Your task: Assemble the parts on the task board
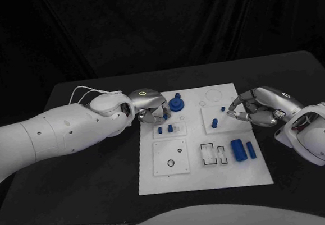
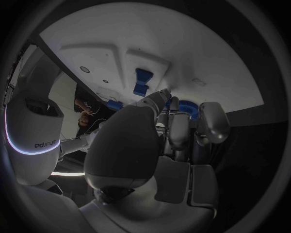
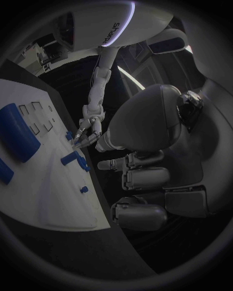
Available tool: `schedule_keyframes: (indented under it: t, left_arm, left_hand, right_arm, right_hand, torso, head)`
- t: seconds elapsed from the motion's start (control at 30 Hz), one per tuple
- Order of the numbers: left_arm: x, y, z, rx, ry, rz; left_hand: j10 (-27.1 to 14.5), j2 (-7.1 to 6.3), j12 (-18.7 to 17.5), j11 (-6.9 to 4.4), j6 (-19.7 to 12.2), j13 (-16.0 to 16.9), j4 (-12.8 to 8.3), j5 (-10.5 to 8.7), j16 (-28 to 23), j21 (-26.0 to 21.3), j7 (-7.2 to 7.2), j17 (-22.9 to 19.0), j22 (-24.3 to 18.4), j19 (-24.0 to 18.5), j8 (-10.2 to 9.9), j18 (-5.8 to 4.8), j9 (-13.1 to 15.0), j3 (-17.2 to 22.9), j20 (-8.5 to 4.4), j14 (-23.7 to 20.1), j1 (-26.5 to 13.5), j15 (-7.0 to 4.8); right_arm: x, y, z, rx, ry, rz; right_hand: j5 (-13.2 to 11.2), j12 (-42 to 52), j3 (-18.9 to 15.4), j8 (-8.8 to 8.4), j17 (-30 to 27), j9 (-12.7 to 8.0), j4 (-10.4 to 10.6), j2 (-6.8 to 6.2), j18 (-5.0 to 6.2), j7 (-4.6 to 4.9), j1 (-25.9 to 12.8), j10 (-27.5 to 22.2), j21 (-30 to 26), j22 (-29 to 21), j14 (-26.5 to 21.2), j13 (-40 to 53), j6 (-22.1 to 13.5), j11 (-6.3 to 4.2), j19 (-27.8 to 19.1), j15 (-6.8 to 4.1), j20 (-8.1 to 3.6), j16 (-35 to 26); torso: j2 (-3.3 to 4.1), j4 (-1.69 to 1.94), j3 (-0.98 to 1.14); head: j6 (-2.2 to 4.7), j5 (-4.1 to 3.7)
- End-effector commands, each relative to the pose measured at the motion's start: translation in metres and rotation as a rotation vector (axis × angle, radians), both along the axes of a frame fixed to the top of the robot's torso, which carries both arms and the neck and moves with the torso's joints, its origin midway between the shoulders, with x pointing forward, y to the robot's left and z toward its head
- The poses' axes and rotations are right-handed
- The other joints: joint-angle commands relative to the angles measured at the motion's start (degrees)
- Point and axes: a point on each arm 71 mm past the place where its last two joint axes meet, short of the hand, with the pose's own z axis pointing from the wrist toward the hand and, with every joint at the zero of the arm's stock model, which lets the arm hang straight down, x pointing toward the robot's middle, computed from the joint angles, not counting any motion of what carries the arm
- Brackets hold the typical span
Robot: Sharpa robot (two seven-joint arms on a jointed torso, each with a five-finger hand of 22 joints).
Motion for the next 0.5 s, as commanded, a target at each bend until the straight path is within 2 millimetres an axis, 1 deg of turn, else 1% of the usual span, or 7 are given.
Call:
schedule_keyframes:
  t: [0.03,0.17,0.5]
  left_arm:
    - [-0.0012,-0.0022,-0.0019,0.002,0.011,-0.008]
    - [-0.0012,-0.0035,-0.0021,0.002,0.011,-0.010]
    - [-0.0010,-0.0064,-0.0036,0.008,0.022,-0.012]
  left_hand:
    - [-0.1,0.02,-0.3,0.07,-0.3,-0.1,0.0,0.29,-0.3,-0.1,-0.02,0.0,7.7,-0.4,0.1,0.73,0.0,0.4,0.09,-0.3,0.2,-0.10]
    - [-0.1,0.04,-0.3,0.08,-0.3,-0.1,0.0,0.30,-0.3,-0.1,-0.01,0.0,7.7,-0.4,0.1,0.73,0.0,0.5,0.09,-0.3,0.2,-0.09]
    - [-0.1,0.09,-0.3,0.07,-0.4,-0.1,0.0,0.32,-0.4,-0.2,-0.03,-0.1,7.6,-0.5,0.0,0.74,0.0,0.5,0.10,-0.4,0.2,-0.09]
  right_arm:
    - [-0.0003,-0.0004,-0.0017,-0.004,0.015,-0.013]
    - [-0.0004,-0.0004,-0.0016,-0.003,0.014,-0.014]
    - [-0.0006,-0.0007,-0.0016,-0.002,0.015,-0.014]
  right_hand:
    - [0.3,0.2,0.2,-0.28,10.7,-0.1,0.0,0.17,0.82,0.17,0.6,6.0,-0.3,10.4,4.8,15.1,-0.1,-0.19,-0.1,-0.35,-0.18,-0.3]
    - [0.3,0.2,0.2,-0.28,10.7,-0.1,0.0,0.17,0.82,0.17,0.6,6.0,-0.3,10.4,4.8,15.1,-0.1,-0.19,-0.1,-0.35,-0.18,-0.3]
    - [0.3,0.2,0.2,-0.28,10.7,-0.1,0.0,0.17,0.82,0.17,0.6,6.0,-0.3,10.4,4.8,15.1,-0.1,-0.19,-0.1,-0.35,-0.18,-0.3]
  torso:
    - [0.10,-0.11,-0.01]
    - [0.08,-0.06,0.00]
    - [0.04,-0.07,0.01]
  head:
    - [-0.01,0.08]
    - [-0.01,0.03]
    - [-0.01,-0.08]
